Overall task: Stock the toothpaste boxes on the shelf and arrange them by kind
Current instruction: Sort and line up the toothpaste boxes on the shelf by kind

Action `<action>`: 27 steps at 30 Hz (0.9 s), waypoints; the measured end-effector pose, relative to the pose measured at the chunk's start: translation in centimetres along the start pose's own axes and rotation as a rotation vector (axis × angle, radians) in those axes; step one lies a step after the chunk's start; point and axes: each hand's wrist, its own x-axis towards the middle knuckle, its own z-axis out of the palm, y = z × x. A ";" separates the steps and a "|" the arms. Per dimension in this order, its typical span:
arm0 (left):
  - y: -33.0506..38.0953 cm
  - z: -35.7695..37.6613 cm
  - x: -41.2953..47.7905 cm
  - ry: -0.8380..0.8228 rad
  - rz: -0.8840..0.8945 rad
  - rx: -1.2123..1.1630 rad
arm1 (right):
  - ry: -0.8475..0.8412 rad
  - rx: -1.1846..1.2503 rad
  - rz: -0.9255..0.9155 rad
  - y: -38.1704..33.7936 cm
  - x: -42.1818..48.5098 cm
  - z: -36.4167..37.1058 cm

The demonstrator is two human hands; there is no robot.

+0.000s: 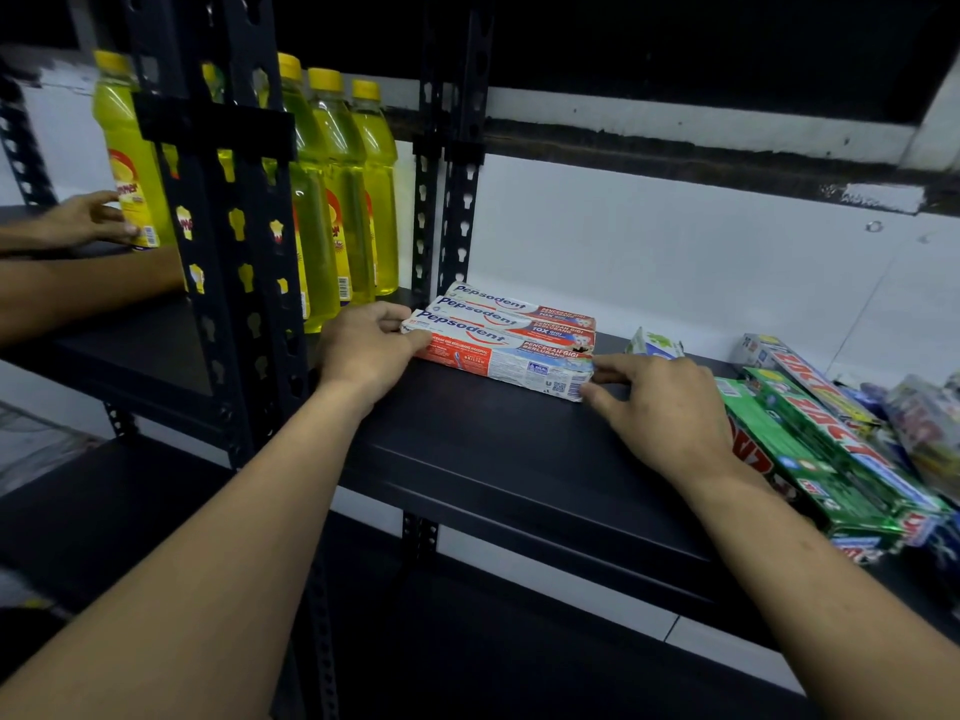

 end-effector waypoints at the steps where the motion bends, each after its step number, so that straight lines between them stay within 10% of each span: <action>1: 0.0 0.0 0.0 0.000 0.000 -0.004 | -0.003 0.001 0.004 0.0 0.0 0.0; 18: 3.4 0.0 -4.6 -0.052 0.499 0.539 | 0.097 -0.146 -0.011 1.2 -4.1 -5.5; 27: 13.2 9.0 -15.5 -0.336 0.661 0.240 | 0.194 -0.221 0.089 6.9 -8.7 -14.8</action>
